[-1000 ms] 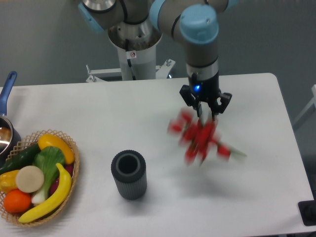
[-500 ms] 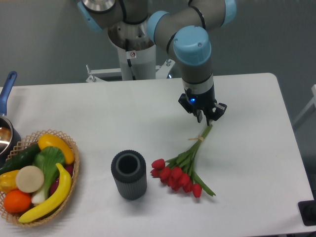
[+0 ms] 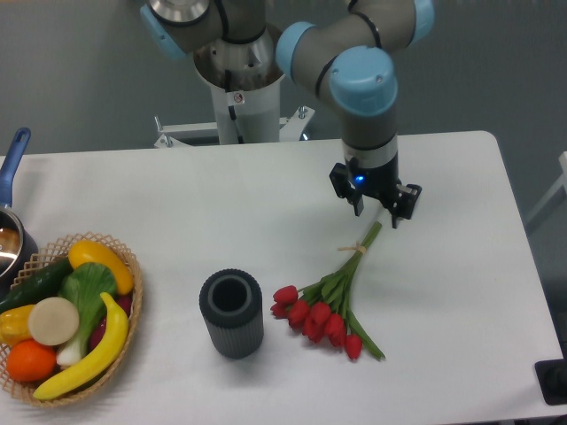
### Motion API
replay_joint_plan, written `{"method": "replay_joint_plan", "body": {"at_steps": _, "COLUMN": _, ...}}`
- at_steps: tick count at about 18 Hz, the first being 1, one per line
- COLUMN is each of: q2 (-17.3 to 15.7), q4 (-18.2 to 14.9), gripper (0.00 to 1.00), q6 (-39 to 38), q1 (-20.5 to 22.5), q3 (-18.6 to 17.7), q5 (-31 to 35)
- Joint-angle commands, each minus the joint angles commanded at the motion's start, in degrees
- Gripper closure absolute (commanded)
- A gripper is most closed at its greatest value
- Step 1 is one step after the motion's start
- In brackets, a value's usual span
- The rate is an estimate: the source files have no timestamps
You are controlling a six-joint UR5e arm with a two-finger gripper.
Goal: Place the flowers on the table
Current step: 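Raise the open gripper away from the tulips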
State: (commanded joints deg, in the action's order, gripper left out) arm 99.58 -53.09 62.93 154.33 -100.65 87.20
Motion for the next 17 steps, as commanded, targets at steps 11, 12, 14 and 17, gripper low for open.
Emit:
{"method": "replay_joint_plan", "body": {"at_steps": 11, "q2": -8.61, "q4": -13.35, "gripper": 0.0, "q6": 26.61, "q1": 10.89, "q3": 1.24, "q5": -2.29}}
{"method": "replay_joint_plan", "body": {"at_steps": 12, "q2": -9.31, "q4": -14.06, "gripper": 0.0, "q6": 28.89, "q1": 11.78, "q3": 1.24, "q5": -2.38}}
{"method": "replay_joint_plan", "body": {"at_steps": 14, "q2": -10.37, "q4": -15.55, "gripper": 0.0, "q6": 31.63, "q1": 13.27, "q3": 1.15, "q5": -2.64}}
{"method": "replay_joint_plan", "body": {"at_steps": 17, "q2": -10.9, "q4": -16.52, "gripper": 0.0, "q6": 32.26, "q1": 14.77, "q3": 1.15, "q5": -4.66}}
